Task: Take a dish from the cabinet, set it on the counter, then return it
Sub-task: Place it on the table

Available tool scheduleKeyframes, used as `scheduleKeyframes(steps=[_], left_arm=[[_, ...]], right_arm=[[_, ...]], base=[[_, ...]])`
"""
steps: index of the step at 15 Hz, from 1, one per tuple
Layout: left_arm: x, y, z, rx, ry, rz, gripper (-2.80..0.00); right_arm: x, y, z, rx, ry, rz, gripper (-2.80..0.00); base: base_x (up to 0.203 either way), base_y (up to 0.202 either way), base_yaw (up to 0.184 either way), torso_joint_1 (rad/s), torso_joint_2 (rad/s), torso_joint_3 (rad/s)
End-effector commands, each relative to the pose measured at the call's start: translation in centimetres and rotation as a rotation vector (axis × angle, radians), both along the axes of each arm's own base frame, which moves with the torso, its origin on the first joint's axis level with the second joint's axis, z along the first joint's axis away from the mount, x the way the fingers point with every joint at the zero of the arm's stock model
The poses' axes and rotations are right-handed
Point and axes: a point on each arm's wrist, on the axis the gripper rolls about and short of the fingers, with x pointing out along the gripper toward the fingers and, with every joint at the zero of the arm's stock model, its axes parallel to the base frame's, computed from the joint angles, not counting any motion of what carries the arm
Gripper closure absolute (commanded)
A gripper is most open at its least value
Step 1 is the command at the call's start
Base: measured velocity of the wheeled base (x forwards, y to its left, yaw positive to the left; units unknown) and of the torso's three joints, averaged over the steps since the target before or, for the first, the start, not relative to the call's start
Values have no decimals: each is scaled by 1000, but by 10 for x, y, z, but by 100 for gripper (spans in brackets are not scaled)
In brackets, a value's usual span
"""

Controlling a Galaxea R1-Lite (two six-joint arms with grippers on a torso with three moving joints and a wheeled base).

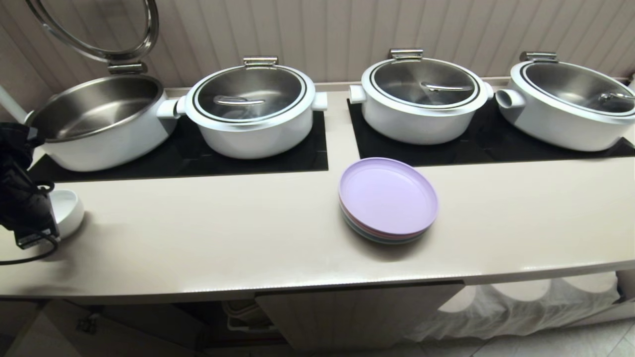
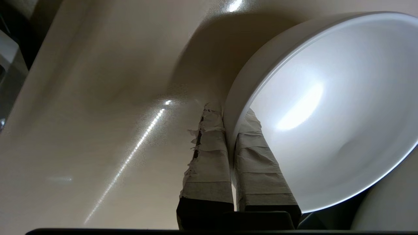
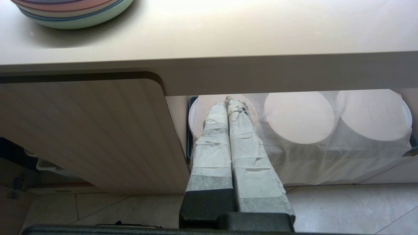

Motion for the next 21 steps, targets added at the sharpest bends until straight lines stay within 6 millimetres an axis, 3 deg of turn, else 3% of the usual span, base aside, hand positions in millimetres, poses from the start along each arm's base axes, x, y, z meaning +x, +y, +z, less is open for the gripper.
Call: scheduleKeyframes(steps=[1,7,8,16,21], left_arm=[[0,0,2,-6,-8,6,0],[0,0,5,-31,-23,-7,0],[1,0,6,-31,-25,-6,-280],[3,2,21,2,-78,-9,-280],[4,2,20,2,-75,-13,-280]], right_arm=[[0,0,0,0,0,0,0],[0,0,0,0,0,0,0],[0,0,0,0,0,0,0],[0,0,0,0,0,0,0],[0,0,0,0,0,2,0]], base=[[0,0,0,0,0,0],[0,0,0,0,0,0],[0,0,0,0,0,0],[0,0,0,0,0,0],[0,0,0,0,0,0]])
